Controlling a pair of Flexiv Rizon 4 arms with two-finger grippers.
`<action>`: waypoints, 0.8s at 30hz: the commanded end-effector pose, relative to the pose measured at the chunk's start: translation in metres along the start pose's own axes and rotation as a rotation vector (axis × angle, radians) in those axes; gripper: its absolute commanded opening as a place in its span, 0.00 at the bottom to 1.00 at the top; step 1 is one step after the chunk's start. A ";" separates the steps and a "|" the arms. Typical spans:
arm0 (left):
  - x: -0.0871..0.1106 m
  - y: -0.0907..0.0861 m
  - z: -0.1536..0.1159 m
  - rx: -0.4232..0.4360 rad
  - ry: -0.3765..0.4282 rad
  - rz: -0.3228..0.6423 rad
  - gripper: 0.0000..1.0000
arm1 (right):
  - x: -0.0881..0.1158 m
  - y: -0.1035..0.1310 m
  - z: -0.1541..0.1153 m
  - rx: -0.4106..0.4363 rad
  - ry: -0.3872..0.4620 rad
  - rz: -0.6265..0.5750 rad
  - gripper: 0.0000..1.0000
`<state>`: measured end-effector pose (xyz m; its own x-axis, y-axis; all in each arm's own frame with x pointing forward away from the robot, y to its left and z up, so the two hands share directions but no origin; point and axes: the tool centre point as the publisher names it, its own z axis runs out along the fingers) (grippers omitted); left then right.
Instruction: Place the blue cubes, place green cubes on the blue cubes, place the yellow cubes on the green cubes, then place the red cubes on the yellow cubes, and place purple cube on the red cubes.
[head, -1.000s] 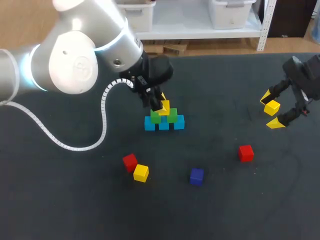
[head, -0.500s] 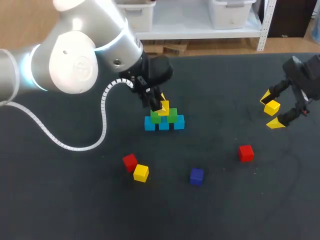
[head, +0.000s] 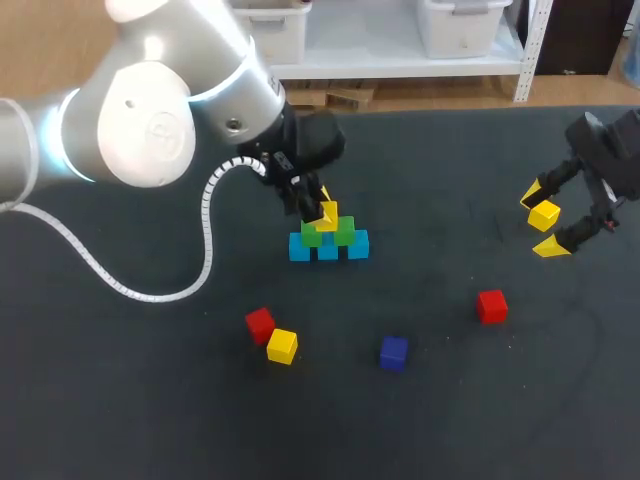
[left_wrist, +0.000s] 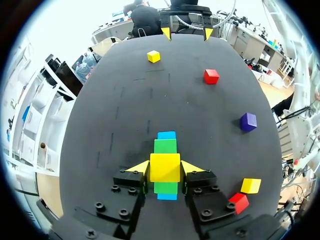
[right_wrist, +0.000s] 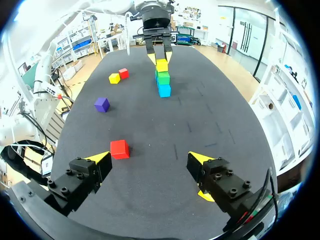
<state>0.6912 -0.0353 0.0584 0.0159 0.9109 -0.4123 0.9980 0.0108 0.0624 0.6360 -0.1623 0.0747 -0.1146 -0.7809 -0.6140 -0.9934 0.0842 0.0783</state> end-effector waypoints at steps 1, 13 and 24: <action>-0.001 0.002 0.000 0.005 0.005 0.001 0.24 | 0.000 0.001 0.000 0.001 -0.002 -0.001 1.00; -0.001 0.002 0.002 0.008 0.005 0.000 0.27 | 0.000 0.001 0.000 0.001 -0.002 -0.001 1.00; -0.001 0.002 0.003 0.010 0.003 0.002 0.33 | 0.000 0.001 0.000 0.001 -0.002 -0.001 1.00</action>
<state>0.6908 -0.0366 0.0566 0.0170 0.9111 -0.4118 0.9983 0.0076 0.0580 0.6360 -0.1623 0.0747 -0.1146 -0.7809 -0.6140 -0.9934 0.0842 0.0783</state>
